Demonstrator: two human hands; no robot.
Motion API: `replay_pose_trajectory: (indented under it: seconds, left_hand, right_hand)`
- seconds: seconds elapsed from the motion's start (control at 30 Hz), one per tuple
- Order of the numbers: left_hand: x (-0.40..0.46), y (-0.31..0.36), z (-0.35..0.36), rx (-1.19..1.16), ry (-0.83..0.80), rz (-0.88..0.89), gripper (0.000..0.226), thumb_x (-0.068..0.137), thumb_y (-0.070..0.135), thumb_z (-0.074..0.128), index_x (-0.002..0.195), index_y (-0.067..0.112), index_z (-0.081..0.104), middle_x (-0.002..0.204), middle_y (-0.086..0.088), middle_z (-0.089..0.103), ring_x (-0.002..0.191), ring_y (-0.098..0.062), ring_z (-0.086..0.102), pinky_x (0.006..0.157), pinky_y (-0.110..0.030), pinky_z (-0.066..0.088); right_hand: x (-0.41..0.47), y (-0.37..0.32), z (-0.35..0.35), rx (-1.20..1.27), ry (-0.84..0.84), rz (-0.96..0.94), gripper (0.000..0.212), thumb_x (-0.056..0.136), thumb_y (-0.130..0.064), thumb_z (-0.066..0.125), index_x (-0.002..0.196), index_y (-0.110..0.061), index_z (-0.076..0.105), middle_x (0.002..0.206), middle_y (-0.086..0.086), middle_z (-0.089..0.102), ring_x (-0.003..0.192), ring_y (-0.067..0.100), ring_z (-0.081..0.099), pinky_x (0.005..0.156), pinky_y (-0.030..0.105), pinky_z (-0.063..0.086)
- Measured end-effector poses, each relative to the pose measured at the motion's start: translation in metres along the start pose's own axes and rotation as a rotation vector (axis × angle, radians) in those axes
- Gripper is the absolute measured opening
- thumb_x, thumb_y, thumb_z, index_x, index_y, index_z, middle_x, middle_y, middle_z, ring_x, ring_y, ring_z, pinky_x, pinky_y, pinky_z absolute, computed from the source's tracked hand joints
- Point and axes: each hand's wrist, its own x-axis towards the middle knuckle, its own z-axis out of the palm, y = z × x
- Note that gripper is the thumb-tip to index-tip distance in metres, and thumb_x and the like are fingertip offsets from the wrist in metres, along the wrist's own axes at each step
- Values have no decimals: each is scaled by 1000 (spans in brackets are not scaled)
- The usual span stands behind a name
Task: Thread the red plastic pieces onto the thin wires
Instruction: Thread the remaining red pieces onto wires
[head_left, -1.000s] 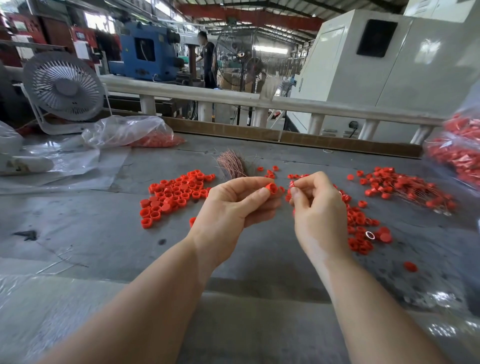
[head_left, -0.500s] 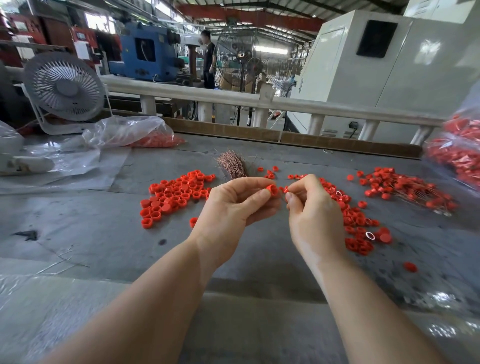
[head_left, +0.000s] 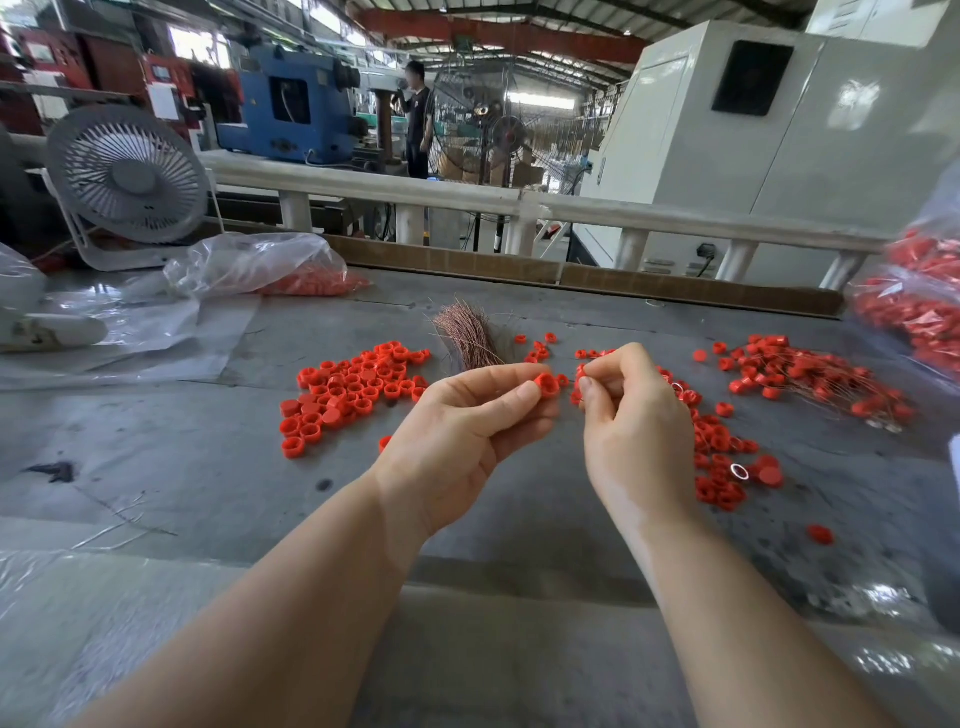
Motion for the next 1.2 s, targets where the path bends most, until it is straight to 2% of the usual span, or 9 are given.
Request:
replay_pose_trajectory:
  seconds: [0.33,0.7,0.9,1.1,1.2]
  left_hand:
    - [0,3,0,-94,6,-44,17,67,5,59,71,8,76,67,-7,69,61,-9,67,58,-16,54]
    - [0,4,-1,-139,24,-40,18,67,5,58,68,8,76,70,-9,70,60,-9,66,58,-15,54]
    - [1,3,-3,-113,23,-14,17,67,6,59,69,9,76,72,-9,70,61,-8,66,60,-16,55]
    - [1,0,-2,-8,-1,57,16,66,7,61,72,10,76,76,-10,71,64,-10,67,61,-17,55]
    - [0,-1,-1,27,-15,85,15,67,7,61,72,11,75,73,-9,71,63,-11,68,60,-18,54]
  right_hand:
    - [-3,-5,0,3,-145,-43,9,89,-6,57,85,-14,57,75,-1,63,73,22,60,65,32,41]
    - [-7,-11,1,16,-244,-100,13,88,-6,57,81,-16,53,70,-4,59,71,26,59,62,38,43]
    - [-9,-12,1,30,-270,-144,22,87,-4,57,76,-20,47,66,-5,55,61,18,48,55,26,30]
    - [-7,-11,1,-17,-275,-109,18,89,-6,56,80,-19,46,70,-4,55,73,29,59,62,36,40]
    - [-7,-10,0,-13,-248,-62,20,88,-6,56,78,-21,46,68,-4,56,69,26,57,61,36,41]
